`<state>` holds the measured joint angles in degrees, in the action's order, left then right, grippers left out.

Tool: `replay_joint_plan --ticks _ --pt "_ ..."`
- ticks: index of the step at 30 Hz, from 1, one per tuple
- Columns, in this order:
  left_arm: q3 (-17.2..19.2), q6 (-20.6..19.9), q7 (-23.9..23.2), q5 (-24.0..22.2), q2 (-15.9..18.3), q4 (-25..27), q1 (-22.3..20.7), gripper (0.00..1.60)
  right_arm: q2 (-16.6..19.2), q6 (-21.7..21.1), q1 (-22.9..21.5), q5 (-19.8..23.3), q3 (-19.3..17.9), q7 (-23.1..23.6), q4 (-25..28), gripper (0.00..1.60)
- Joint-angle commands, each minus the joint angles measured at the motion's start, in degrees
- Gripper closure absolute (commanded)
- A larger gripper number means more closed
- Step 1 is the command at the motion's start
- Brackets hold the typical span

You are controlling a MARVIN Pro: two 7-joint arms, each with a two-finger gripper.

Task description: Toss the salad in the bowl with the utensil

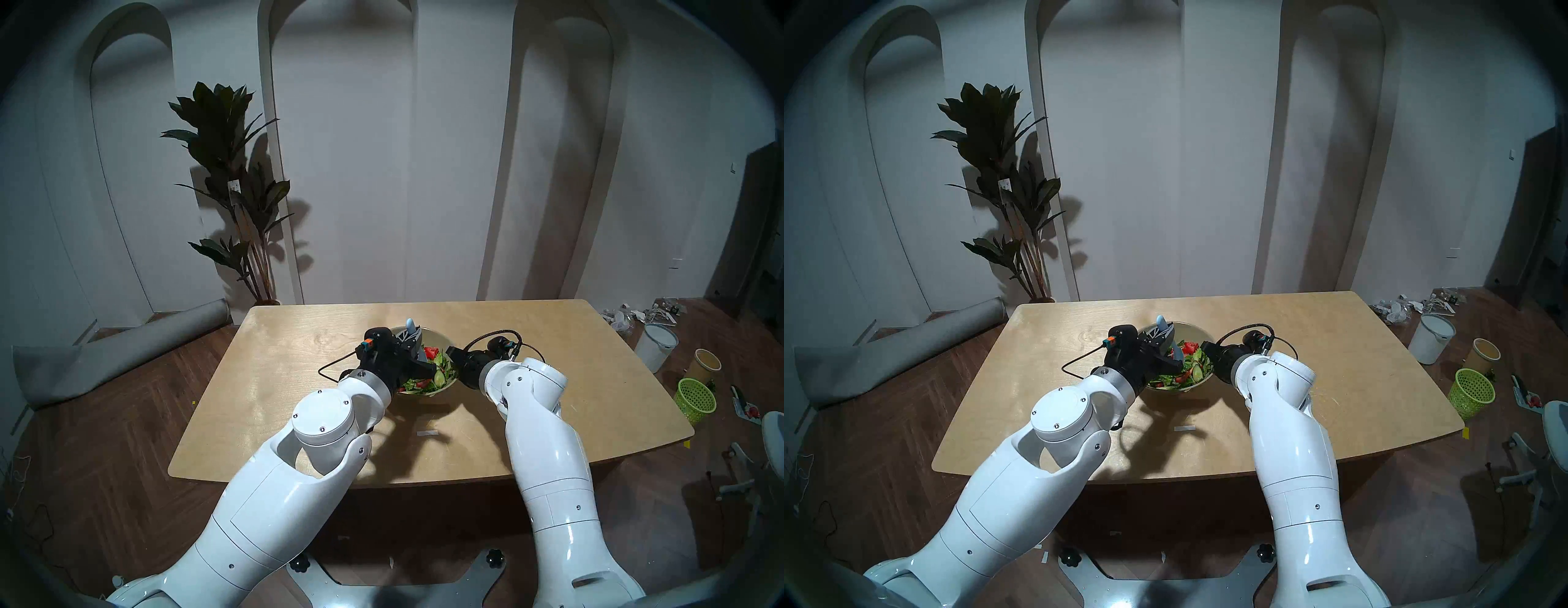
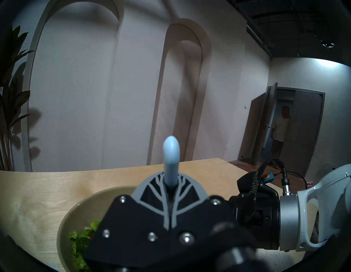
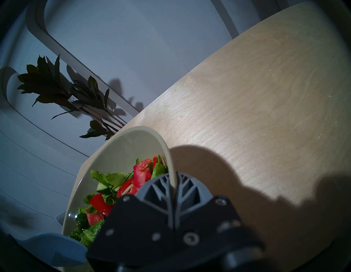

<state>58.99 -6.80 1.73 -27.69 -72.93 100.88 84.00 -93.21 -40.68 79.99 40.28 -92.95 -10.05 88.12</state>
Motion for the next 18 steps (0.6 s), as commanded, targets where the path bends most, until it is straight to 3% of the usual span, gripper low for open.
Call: replay_joint_plan --ticks 1,18 --pt "-0.21 3.98 -2.93 0.43 -0.31 -1.40 -2.15 1.60 -0.03 0.11 -0.30 0.11 -0.15 0.06 0.99 1.60" --pt "-1.53 7.44 -4.04 3.80 2.16 -2.70 -0.62 1.60 -0.04 0.10 -0.28 0.12 -0.15 0.05 1.01 1.60"
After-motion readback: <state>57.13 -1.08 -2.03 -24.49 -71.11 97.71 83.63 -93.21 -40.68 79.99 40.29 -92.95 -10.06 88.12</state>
